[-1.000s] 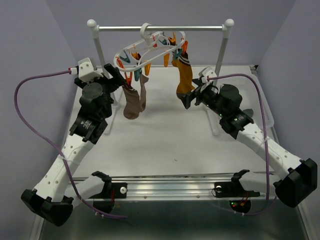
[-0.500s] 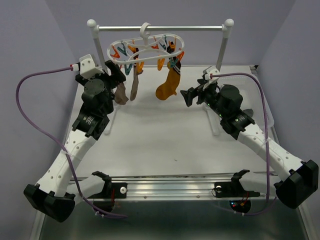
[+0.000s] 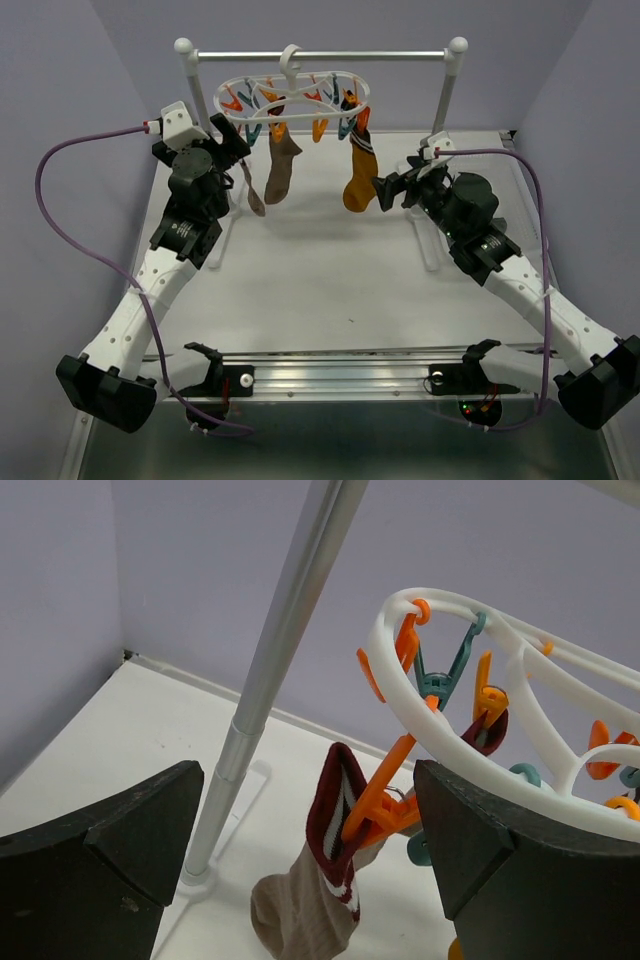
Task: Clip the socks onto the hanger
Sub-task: Pick up the sock from the bin.
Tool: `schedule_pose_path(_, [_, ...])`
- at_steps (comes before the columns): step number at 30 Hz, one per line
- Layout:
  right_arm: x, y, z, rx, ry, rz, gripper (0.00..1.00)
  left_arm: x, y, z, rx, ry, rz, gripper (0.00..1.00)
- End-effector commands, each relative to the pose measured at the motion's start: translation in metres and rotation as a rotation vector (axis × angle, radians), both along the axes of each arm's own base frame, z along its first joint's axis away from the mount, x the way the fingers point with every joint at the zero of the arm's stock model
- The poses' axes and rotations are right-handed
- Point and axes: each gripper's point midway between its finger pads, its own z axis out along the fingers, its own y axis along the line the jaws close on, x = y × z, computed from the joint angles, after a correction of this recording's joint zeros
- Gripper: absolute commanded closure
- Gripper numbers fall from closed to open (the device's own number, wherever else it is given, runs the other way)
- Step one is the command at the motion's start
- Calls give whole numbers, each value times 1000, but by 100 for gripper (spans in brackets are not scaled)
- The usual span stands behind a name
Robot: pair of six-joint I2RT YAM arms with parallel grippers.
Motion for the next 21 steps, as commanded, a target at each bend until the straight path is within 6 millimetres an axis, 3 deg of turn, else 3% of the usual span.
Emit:
schedule_pose_path(1, [-2, -9, 9, 26, -20, -40, 0, -6, 4, 44, -52, -119, 7, 1])
schedule_pose_path(15, [5, -30, 7, 46, 22, -158, 0, -20, 8, 46, -53, -144, -7, 1])
schedule_pose_path(21, [14, -51, -11, 56, 106, -264, 0, -27, 3, 44, -31, -142, -55, 1])
